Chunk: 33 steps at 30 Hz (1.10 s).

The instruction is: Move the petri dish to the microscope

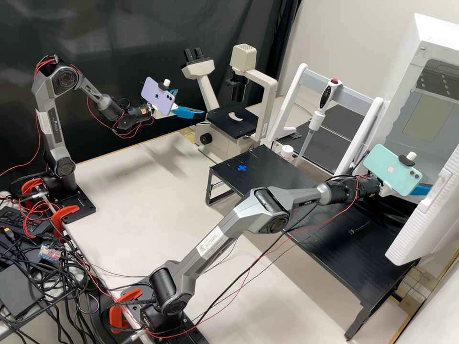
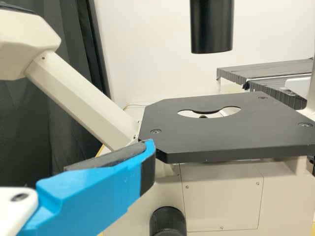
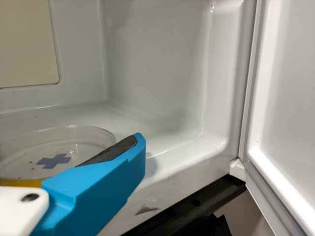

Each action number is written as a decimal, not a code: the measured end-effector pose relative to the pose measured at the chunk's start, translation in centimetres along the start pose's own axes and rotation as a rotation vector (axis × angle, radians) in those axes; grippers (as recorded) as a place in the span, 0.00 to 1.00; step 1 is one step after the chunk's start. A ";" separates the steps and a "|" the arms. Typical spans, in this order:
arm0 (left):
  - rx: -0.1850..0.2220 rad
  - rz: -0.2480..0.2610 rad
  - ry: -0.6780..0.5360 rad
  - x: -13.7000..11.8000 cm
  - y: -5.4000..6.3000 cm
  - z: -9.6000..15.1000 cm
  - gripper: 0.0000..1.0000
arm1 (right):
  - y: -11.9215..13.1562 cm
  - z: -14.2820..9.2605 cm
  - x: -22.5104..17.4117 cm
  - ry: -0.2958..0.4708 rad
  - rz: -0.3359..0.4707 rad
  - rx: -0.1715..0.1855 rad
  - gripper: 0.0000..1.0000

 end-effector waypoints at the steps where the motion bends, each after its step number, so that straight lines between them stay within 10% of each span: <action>1: 0.000 0.000 0.000 0.0 0.0 0.0 1.00 | 0.0 0.0 0.0 -0.001 0.000 0.002 0.00; 26: 0.000 0.000 0.000 0.0 0.0 0.0 1.00 | 1.6 2.0 -3.0 -0.003 -0.091 0.000 0.00; 33: 0.000 0.000 0.000 0.0 0.0 0.0 1.00 | 3.0 2.5 -6.3 0.006 -0.134 0.045 0.00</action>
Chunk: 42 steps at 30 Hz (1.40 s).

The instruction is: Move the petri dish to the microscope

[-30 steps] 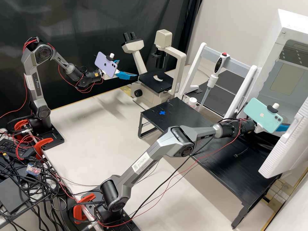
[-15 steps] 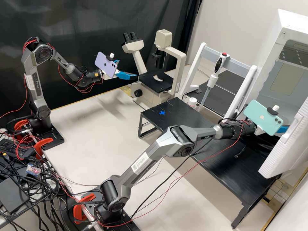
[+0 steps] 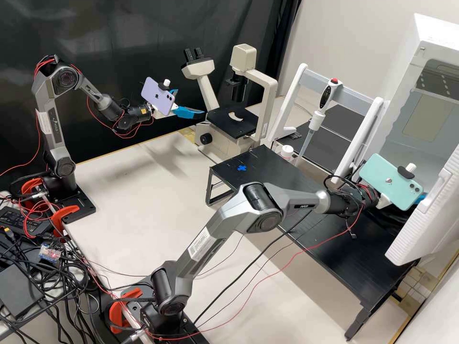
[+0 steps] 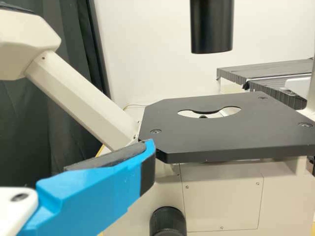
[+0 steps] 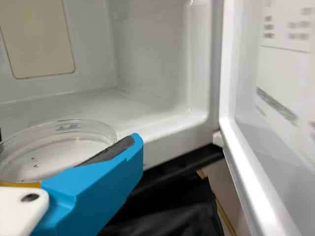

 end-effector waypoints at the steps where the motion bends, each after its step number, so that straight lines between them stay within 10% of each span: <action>1: 0.000 0.000 0.000 0.0 0.0 0.0 1.00 | -0.1 0.2 -0.7 -0.004 -0.013 0.014 0.00; 15: 0.000 0.000 0.000 0.0 0.0 0.0 1.00 | -0.8 2.3 -11.4 -0.053 -0.094 0.032 0.00; 26: 0.000 0.000 0.000 0.0 0.0 0.0 1.00 | -3.6 -0.2 -21.3 0.112 -0.154 -0.015 0.00; 42: 0.000 0.000 0.000 0.0 0.0 0.0 1.00 | -12.2 -8.2 -28.5 0.433 -0.316 -0.278 0.00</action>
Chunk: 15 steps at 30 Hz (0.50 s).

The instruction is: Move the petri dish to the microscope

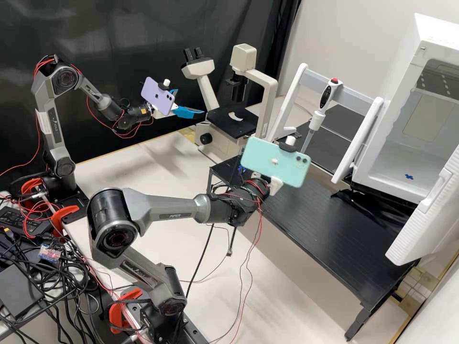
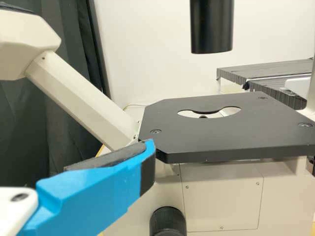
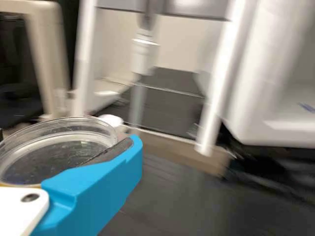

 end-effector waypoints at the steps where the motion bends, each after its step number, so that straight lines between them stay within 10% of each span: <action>1: 0.000 0.000 0.000 0.0 0.0 0.0 1.00 | -0.5 -0.6 0.3 0.010 -0.017 -0.010 0.00; 15: 0.000 0.000 0.000 0.0 0.0 0.0 1.00 | -7.0 -10.5 5.5 0.090 -0.203 -0.184 0.00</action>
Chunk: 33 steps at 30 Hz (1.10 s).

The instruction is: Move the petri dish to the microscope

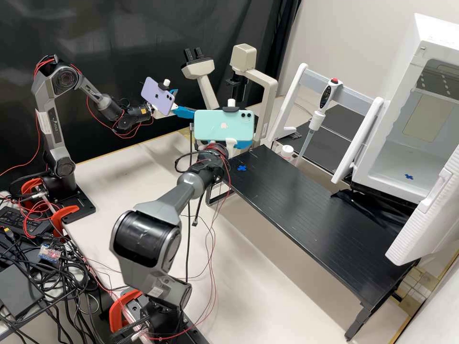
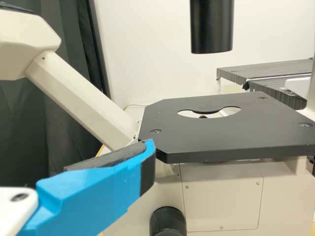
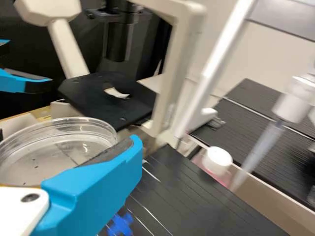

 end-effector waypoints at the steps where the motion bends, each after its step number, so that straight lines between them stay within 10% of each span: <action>1: 0.000 0.000 0.000 0.0 0.0 0.0 1.00 | -0.1 -0.5 0.5 -0.002 -0.003 -0.004 0.00; 15: 0.000 0.000 0.000 0.0 0.0 0.0 1.00 | -3.3 -4.2 8.7 -0.118 0.133 -0.015 0.00; 24: 0.000 0.000 0.000 0.0 0.0 0.0 1.00 | -3.5 -3.9 14.7 -0.040 0.338 0.119 0.00; 33: 0.000 0.000 0.000 0.0 0.0 0.0 1.00 | -5.3 -1.5 19.7 -0.072 0.289 0.196 0.00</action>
